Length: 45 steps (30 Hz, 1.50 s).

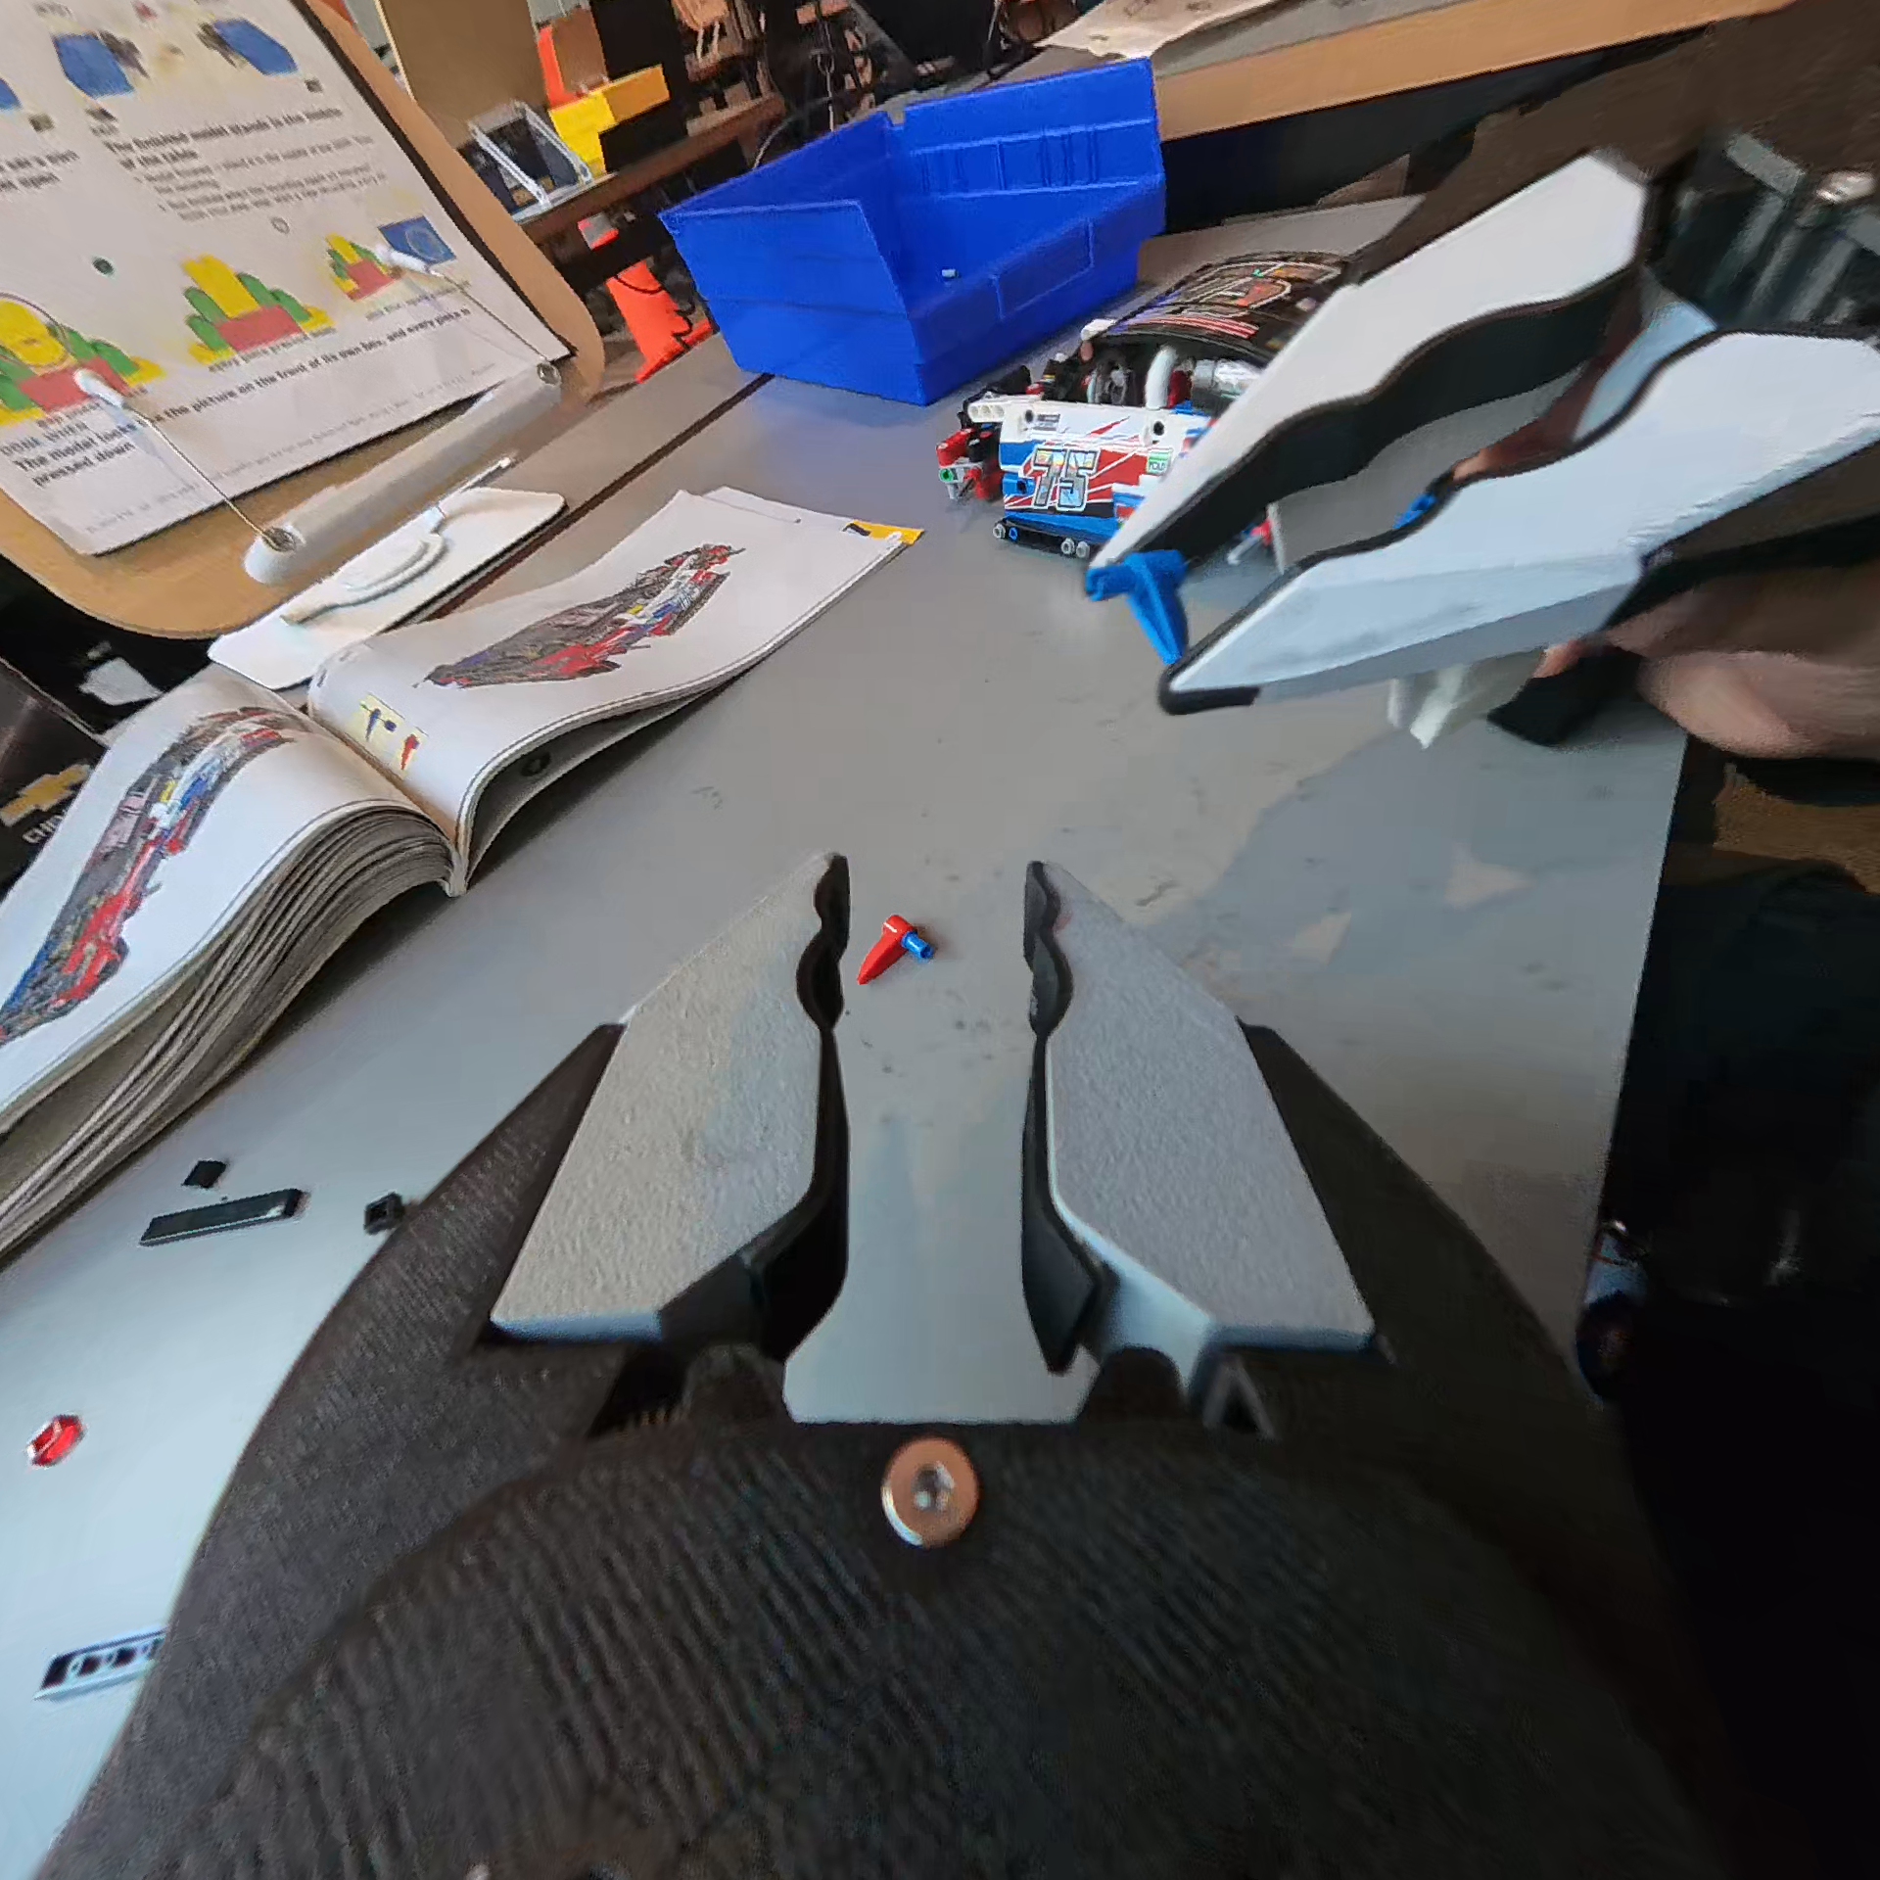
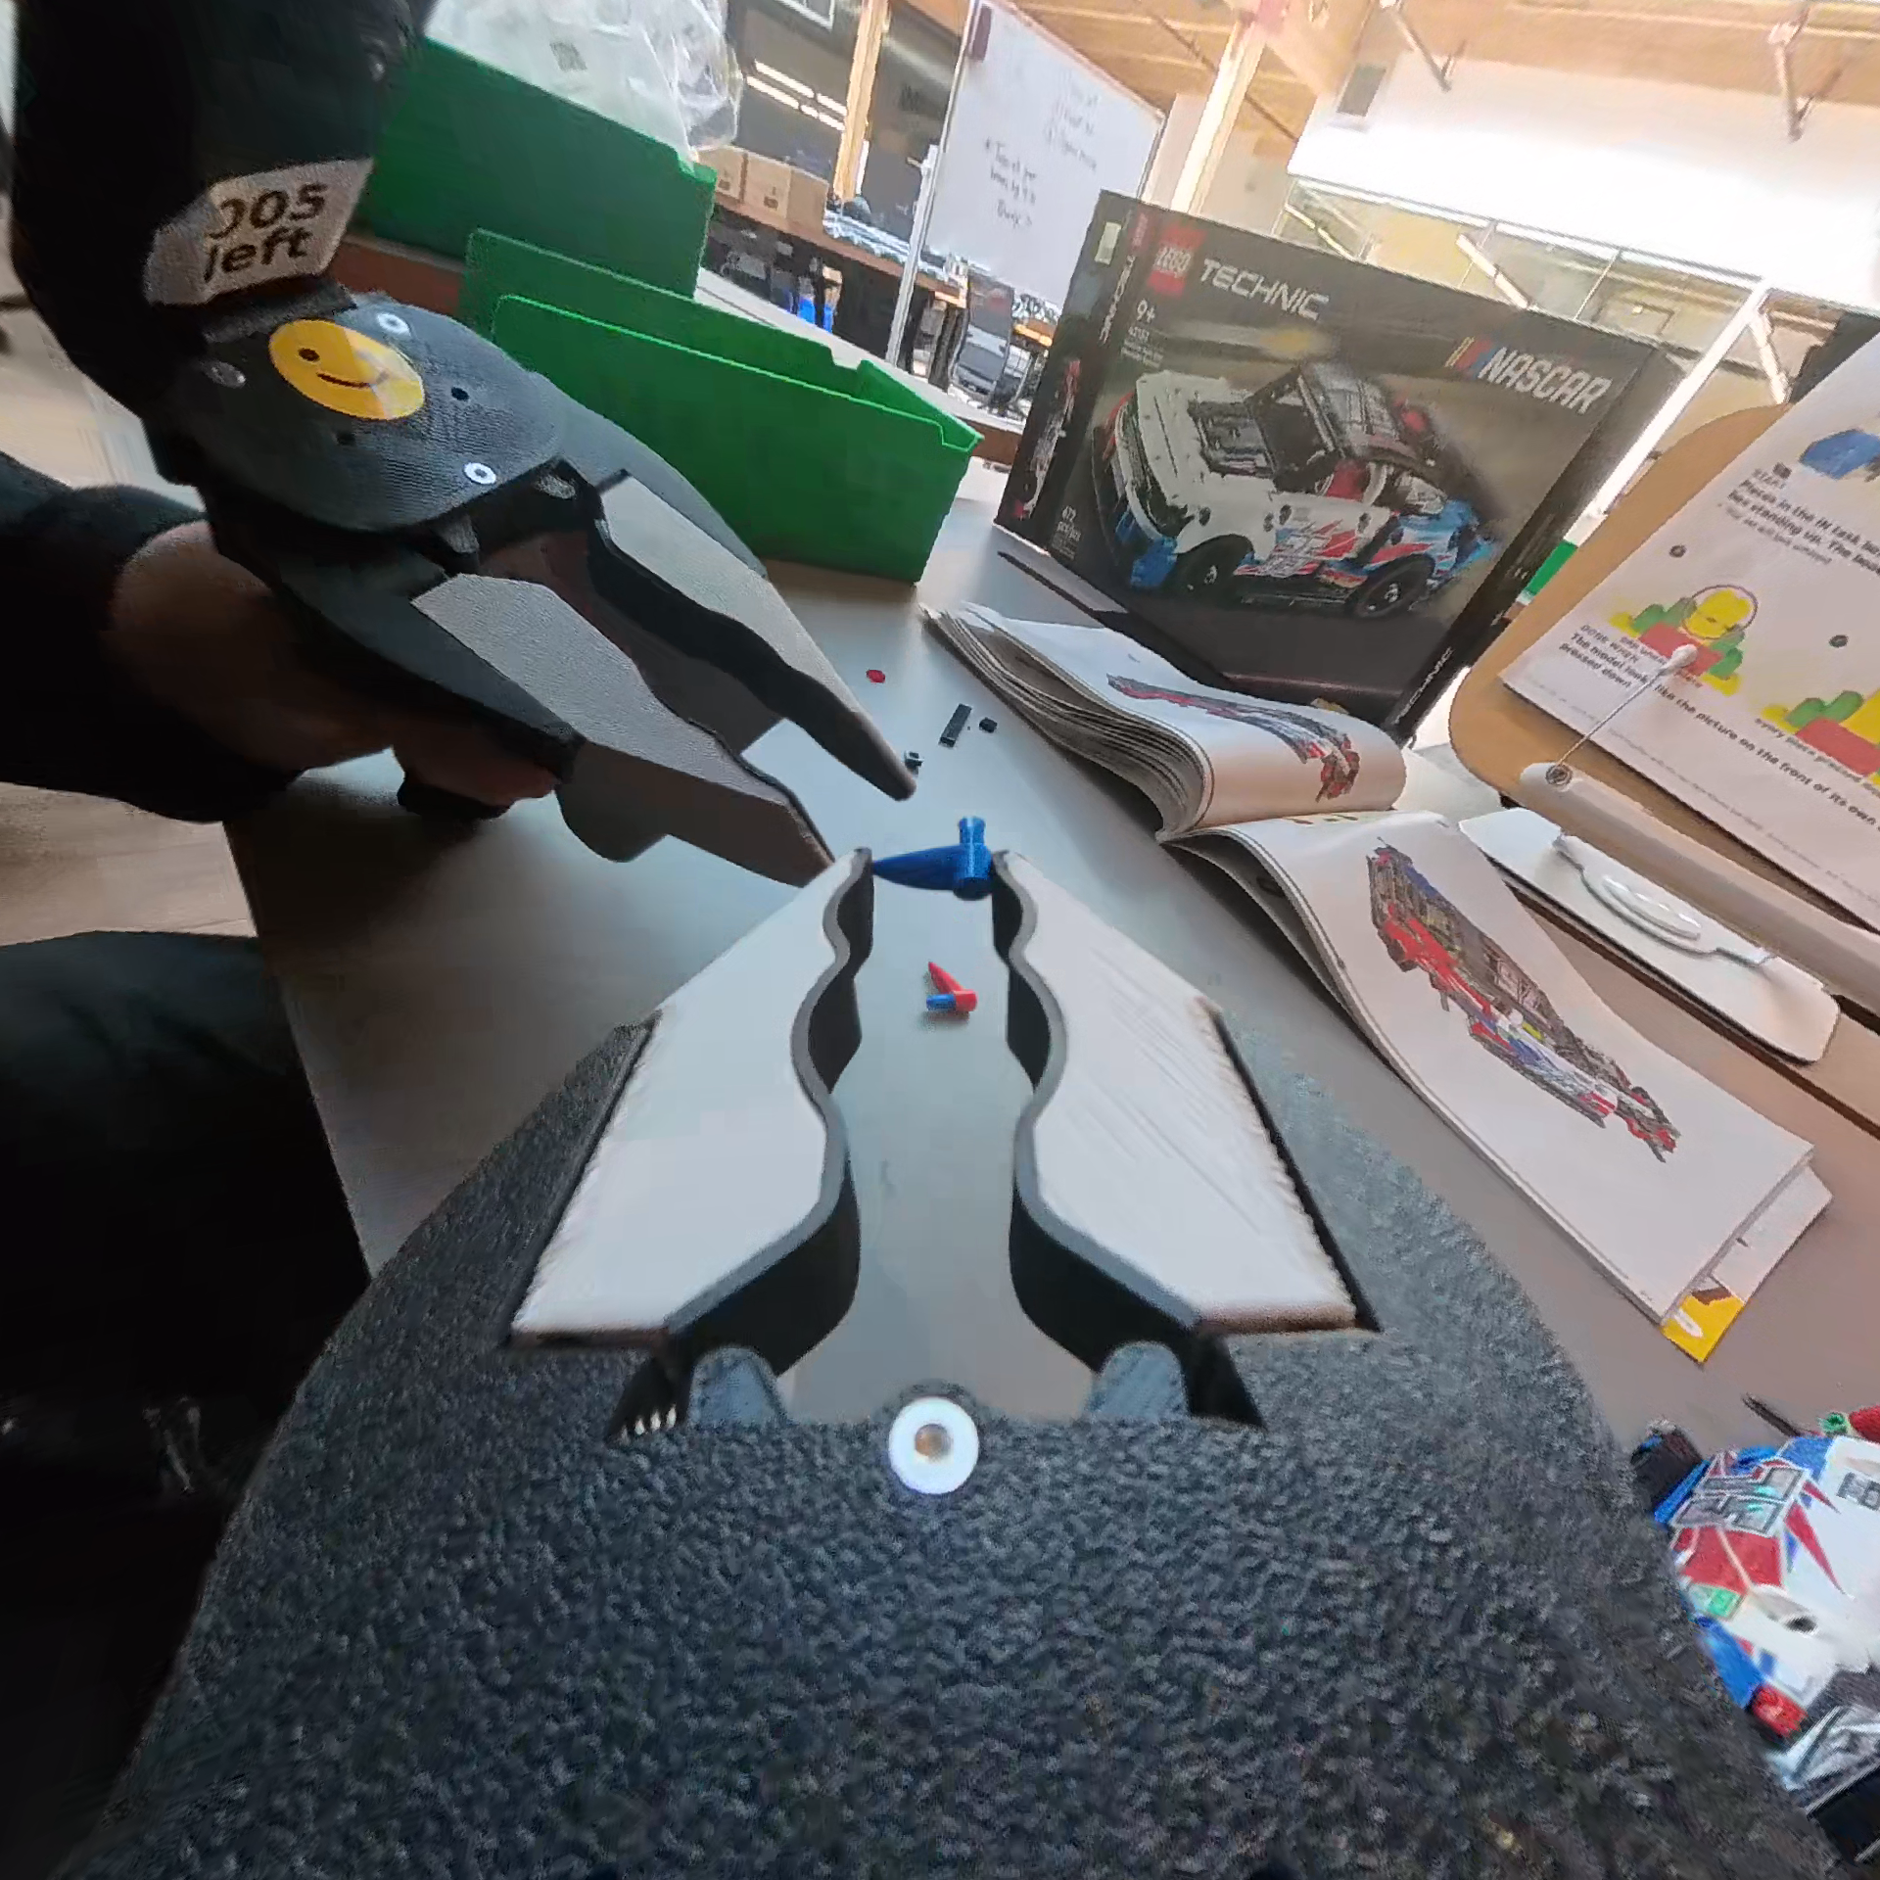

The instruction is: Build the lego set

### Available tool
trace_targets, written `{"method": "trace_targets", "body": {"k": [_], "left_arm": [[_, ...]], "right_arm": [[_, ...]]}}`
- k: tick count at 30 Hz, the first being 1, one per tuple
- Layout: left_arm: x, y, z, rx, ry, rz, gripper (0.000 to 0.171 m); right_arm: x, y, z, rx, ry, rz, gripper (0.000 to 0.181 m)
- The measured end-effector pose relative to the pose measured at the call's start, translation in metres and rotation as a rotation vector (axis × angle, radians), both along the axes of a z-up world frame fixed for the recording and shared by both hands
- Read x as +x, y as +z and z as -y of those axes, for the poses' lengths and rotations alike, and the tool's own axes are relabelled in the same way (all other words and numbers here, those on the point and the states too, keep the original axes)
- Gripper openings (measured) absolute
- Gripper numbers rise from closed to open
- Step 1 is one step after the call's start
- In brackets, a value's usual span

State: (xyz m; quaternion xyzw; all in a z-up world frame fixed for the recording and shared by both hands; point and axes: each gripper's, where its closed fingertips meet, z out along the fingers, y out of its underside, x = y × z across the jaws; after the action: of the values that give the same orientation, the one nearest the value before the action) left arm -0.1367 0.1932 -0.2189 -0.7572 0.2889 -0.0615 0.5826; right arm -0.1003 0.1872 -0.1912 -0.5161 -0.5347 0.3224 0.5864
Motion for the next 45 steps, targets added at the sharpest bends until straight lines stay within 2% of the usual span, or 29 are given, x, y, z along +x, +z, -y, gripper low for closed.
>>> {"method": "trace_targets", "body": {"k": [7,14,35,40,42,45], "left_arm": [[-0.009,0.005,-0.004,-0.025,0.021,0.105,0.028],[-0.006,0.003,-0.005,-0.027,0.010,0.086,0.024],[-0.010,0.004,-0.007,-0.051,0.015,0.141,0.019],[-0.009,-0.014,-0.016,-0.202,0.011,0.137,0.024],[-0.010,-0.019,-0.021,-0.224,-0.007,0.093,0.021],[-0.012,-0.032,-0.026,-0.267,-0.066,-0.065,0.019]], "right_arm": [[0.004,0.006,-0.002,-0.049,0.018,-0.051,0.021],[0.007,0.009,-0.006,-0.126,0.043,-0.082,0.021],[0.007,0.010,-0.009,-0.164,0.049,-0.089,0.021],[0.005,0.006,-0.014,-0.182,0.022,-0.062,0.021],[0.003,0.003,-0.015,-0.183,0.011,-0.043,0.021],[-0.001,-0.003,-0.015,-0.195,0.007,0.001,0.021]]}}
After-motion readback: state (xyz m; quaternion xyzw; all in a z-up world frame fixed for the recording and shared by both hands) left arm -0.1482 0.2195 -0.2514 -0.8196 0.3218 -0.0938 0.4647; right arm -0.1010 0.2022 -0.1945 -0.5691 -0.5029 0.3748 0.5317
